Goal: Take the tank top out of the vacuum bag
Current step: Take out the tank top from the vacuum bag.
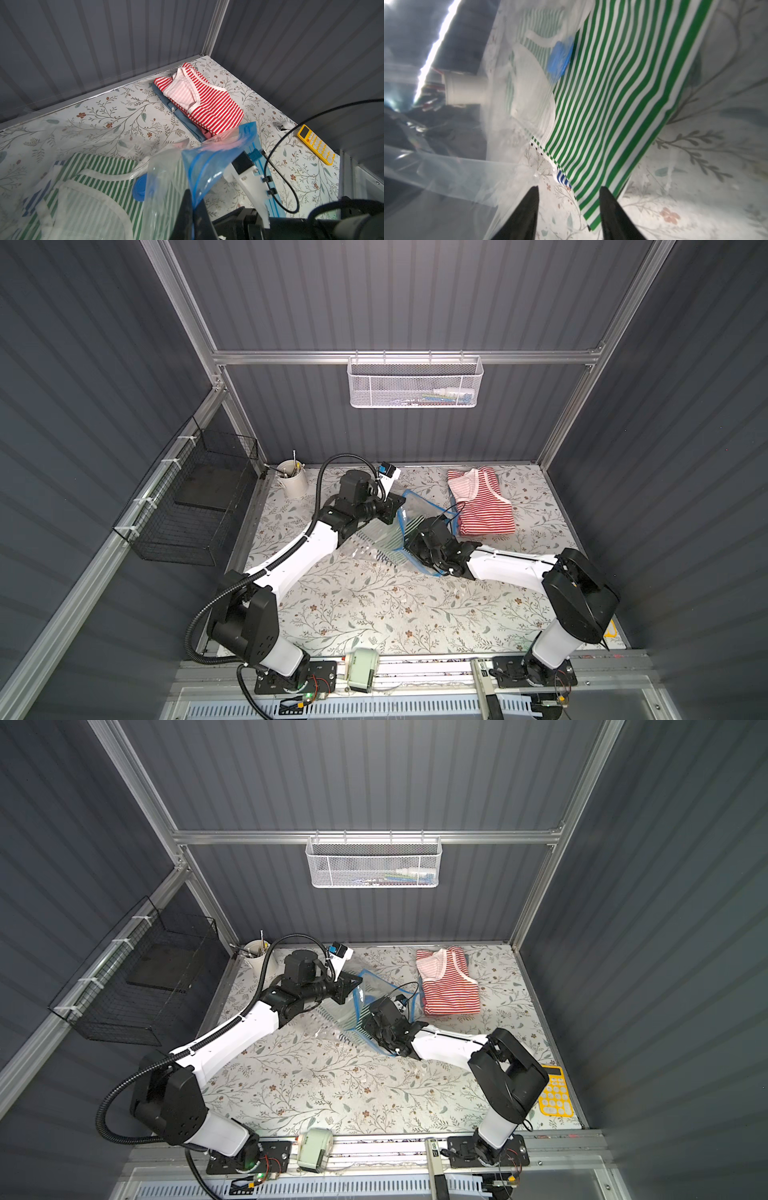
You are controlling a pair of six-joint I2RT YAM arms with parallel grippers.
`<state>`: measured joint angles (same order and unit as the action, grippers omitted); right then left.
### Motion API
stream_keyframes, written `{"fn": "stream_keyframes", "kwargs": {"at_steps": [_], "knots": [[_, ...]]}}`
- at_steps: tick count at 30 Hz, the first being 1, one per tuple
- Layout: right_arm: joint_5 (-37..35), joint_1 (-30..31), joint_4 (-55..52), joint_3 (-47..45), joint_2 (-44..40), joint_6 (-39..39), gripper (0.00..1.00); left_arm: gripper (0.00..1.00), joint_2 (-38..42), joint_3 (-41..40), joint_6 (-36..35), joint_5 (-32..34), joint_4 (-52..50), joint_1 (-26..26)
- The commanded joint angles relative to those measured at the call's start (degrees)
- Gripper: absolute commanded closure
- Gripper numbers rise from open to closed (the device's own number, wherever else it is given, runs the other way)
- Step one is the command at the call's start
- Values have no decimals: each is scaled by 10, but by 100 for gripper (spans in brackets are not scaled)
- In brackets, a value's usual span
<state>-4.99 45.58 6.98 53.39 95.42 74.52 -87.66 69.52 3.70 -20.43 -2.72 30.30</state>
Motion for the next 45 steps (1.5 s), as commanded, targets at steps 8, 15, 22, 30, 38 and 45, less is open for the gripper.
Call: {"fn": "stream_keyframes", "kwargs": {"at_steps": [8,15,22,30,38,45], "knots": [[34,3,32,-35,20,35,37,100,-8,8,6,-5,3,0],[49,3,71,-24,58,42,51,100,-6,7,5,-3,2,0],[53,1,88,-21,74,46,58,100,-2,6,3,-1,2,0],[54,-1,66,-7,63,34,82,100,-2,6,3,-1,1,0],[67,-5,27,9,48,24,83,100,-1,7,2,0,0,0],[79,-7,29,11,48,22,79,100,-2,7,2,1,0,1]]}}
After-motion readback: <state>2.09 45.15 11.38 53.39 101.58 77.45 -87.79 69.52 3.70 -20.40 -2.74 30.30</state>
